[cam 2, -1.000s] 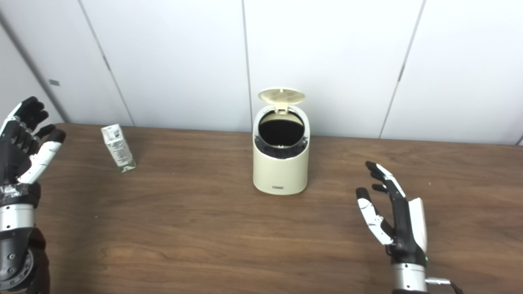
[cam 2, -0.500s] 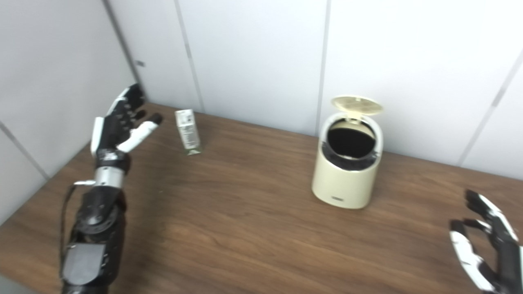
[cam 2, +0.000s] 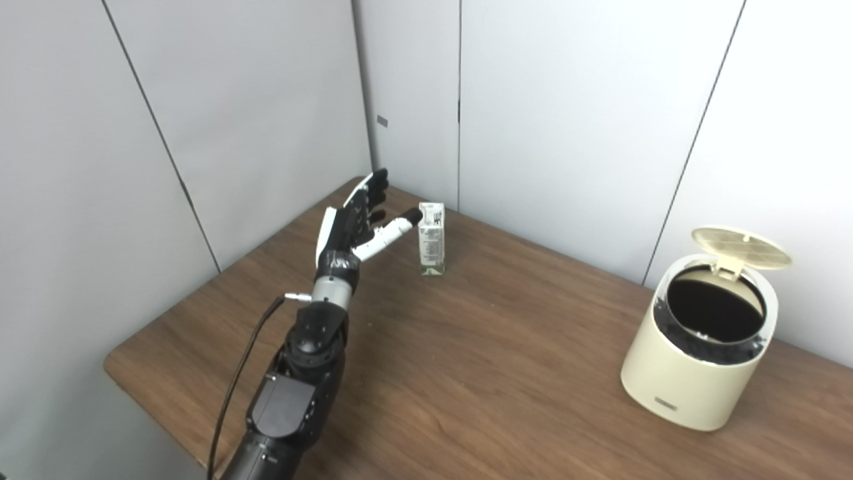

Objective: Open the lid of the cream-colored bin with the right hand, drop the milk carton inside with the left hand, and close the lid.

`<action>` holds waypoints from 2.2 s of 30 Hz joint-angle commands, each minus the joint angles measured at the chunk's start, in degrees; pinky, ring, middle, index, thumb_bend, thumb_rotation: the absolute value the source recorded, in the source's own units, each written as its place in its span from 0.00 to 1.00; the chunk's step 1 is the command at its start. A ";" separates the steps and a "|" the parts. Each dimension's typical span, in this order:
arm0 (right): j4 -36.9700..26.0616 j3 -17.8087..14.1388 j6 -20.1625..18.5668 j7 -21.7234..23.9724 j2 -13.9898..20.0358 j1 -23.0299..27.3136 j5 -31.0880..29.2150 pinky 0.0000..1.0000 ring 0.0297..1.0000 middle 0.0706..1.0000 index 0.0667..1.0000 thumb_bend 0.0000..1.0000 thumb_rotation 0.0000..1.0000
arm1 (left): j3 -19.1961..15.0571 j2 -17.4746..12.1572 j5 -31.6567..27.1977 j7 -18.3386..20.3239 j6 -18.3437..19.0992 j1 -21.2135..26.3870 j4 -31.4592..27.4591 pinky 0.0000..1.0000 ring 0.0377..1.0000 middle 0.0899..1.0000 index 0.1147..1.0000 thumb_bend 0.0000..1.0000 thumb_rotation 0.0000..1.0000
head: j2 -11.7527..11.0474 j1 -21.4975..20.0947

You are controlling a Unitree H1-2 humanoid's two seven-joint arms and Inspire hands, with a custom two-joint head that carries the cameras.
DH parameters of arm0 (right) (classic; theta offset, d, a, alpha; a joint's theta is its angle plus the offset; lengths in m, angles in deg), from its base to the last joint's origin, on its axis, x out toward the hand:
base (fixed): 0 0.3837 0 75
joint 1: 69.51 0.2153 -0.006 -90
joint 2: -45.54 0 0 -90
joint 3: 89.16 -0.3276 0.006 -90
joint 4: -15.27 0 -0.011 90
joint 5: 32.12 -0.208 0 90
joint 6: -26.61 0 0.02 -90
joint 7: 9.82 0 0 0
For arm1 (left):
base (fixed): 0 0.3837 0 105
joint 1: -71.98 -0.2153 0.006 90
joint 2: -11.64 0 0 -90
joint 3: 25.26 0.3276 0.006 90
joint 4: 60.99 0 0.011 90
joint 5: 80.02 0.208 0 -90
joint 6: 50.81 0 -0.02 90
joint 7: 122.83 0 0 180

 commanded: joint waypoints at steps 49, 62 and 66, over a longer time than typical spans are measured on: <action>-2.89 0.15 1.41 -0.02 -0.60 -4.49 2.89 0.47 0.68 0.72 0.70 0.42 0.87 | 3.22 -8.66 -2.23 7.57 4.20 7.12 16.11 0.86 0.88 0.87 0.90 1.00 0.31 | 0.58 -8.13; -7.47 -0.42 -1.27 0.97 -0.48 -7.12 3.67 0.44 0.66 0.72 0.69 0.54 0.94 | 4.17 -9.76 -3.06 10.35 5.70 8.03 16.85 0.82 0.86 0.86 0.90 1.00 0.29 | 1.55 -10.46; -7.64 -0.65 -0.97 0.89 -0.24 -7.63 3.64 0.43 0.66 0.71 0.69 0.57 0.94 | 5.39 -10.19 -3.15 11.65 5.84 8.68 17.15 0.88 0.88 0.85 0.90 1.00 0.30 | 1.71 -11.34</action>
